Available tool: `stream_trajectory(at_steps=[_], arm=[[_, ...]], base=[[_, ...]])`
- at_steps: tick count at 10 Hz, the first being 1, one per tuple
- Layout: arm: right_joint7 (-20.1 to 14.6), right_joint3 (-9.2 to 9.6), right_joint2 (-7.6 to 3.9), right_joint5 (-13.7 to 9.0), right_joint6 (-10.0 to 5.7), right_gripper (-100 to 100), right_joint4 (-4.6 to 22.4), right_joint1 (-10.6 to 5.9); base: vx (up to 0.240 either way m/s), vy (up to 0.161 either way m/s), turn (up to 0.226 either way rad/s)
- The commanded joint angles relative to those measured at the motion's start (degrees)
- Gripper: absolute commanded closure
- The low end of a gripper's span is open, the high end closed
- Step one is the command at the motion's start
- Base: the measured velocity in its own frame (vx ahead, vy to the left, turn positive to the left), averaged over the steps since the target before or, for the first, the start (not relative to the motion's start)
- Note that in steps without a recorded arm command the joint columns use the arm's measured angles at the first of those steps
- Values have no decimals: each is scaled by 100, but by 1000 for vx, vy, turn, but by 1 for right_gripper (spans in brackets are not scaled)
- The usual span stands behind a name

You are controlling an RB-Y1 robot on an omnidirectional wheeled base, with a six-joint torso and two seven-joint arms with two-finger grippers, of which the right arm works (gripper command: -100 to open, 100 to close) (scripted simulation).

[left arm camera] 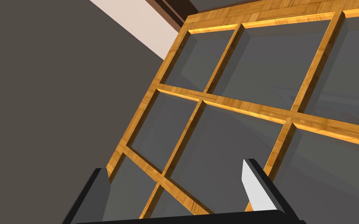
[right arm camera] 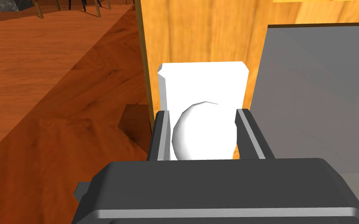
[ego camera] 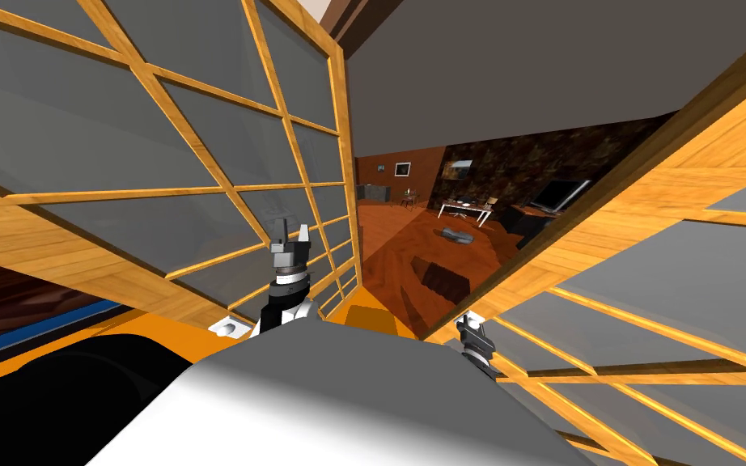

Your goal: Pull the door open

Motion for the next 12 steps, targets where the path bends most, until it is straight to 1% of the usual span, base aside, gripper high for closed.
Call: stream_trajectory(at_steps=[1, 2, 3, 5, 6, 9, 10, 11, 12], arm=[[-4, -5, 1, -4, -6, 100, 1, 6], [-58, 101, -31, 59, -9, 100, -41, 30], [-75, 132, -41, 77, -12, 100, -54, 39], [-160, 284, -89, 167, -26, 100, -118, 82], [-231, 410, -129, 242, -38, 100, -171, 118], [-368, 656, -206, 387, -61, 100, -274, 188], [-397, 708, -222, 417, -66, 100, -296, 202], [-336, 649, -223, 379, -2, 100, -399, 257], [-430, 768, -269, 447, -64, 100, -391, 312]], base=[[0, 0, 0], [-146, -15, 74], [-206, -7, 71], [-203, 15, 52], [-210, 9, 76], [-240, -7, 77], [-275, -37, 73], [-123, -10, 31], [-167, 16, 107]])
